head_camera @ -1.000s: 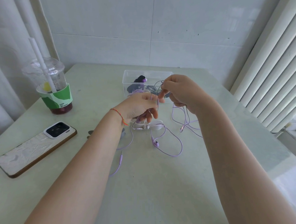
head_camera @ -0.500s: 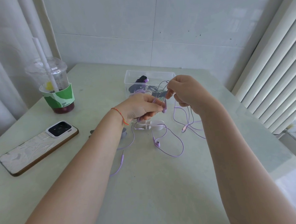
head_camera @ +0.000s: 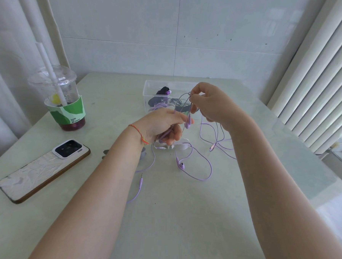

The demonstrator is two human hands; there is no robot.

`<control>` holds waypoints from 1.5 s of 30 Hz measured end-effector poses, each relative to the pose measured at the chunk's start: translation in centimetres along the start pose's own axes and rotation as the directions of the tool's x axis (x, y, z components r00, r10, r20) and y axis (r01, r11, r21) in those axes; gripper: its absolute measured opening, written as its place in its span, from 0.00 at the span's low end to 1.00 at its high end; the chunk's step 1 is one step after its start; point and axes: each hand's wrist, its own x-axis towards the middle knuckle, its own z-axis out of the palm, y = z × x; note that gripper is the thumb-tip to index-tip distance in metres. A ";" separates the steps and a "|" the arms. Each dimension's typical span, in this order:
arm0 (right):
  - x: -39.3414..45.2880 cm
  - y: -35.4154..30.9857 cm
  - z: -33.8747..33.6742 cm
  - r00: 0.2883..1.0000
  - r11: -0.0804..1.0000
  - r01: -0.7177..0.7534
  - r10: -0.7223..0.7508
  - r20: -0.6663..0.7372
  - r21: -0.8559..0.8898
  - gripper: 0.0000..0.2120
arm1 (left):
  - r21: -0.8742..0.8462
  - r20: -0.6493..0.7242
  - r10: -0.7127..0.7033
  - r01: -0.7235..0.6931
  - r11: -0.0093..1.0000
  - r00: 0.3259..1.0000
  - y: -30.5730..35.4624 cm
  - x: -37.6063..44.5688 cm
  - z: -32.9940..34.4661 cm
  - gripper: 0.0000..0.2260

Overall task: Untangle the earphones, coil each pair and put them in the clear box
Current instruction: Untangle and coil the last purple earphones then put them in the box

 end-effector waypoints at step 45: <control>0.4 0.0 0.0 0.989 0.967 -0.143 0.147 -0.005 0.209 0.04 | -0.144 -0.138 0.079 -0.099 0.985 0.987 -0.4 0.2 -0.7 0.09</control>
